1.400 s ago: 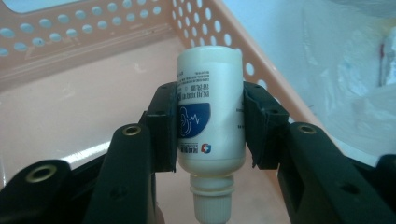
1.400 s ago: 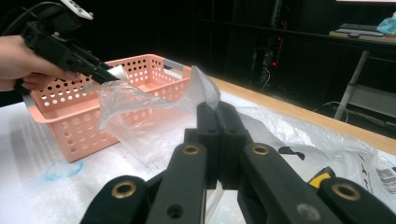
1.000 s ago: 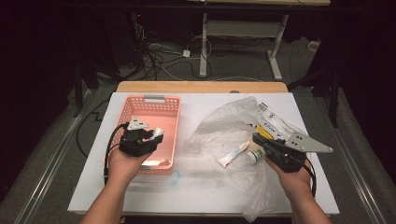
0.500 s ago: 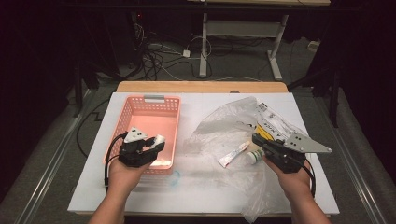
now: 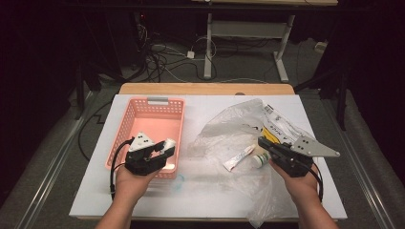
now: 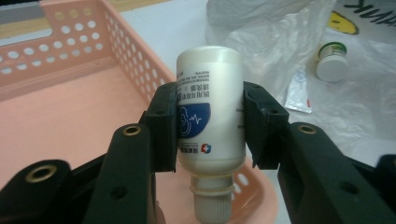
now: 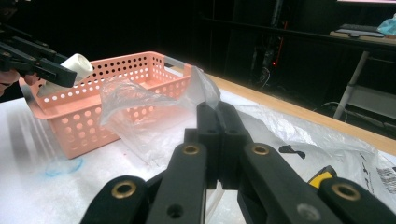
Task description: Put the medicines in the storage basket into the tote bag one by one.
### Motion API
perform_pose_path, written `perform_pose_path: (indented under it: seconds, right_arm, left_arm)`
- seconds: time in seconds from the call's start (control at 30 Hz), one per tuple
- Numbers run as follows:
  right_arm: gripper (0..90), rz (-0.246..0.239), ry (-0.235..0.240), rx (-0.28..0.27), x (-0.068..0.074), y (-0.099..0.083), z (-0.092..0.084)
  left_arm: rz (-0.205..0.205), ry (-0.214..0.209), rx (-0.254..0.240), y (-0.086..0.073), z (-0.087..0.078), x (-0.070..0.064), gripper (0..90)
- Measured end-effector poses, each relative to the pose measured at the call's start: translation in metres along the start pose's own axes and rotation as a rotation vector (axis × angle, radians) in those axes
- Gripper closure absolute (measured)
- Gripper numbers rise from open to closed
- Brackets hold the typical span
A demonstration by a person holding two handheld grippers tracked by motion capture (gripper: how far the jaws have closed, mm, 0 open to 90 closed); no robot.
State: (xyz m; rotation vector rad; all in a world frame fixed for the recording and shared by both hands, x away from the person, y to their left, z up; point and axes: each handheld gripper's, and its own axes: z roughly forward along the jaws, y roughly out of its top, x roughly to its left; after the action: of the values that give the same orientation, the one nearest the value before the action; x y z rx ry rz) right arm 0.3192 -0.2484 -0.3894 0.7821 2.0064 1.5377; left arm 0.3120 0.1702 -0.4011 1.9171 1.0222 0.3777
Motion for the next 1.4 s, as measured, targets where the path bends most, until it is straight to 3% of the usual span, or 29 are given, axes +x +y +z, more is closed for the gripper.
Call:
perform_pose_path:
  seconds: [0.2, 0.43, 0.57, 0.87, 1.4]
  right_arm:
    - [90.0, -0.001, 0.002, -0.003, 0.001, 0.001, -0.001]
    - [90.0, -0.001, 0.003, -0.005, 0.000, 0.001, -0.001]
    - [90.0, 0.003, 0.004, -0.004, 0.001, 0.001, -0.001]
    - [90.0, 0.004, 0.011, -0.005, 0.001, 0.001, 0.000]
    - [90.0, -0.004, 0.010, -0.011, 0.001, 0.002, 0.000]
  left_arm:
    - [0.016, -0.021, -0.023, 0.001, 0.003, -0.013, 58.1]
    - [0.030, -0.080, -0.026, 0.002, 0.007, -0.026, 58.1]
    - [0.056, -0.094, -0.031, 0.004, 0.010, -0.036, 58.0]
    - [0.070, -0.150, -0.035, 0.005, 0.017, -0.054, 58.0]
    - [0.147, -0.202, 0.003, 0.008, 0.051, -0.091, 58.0]
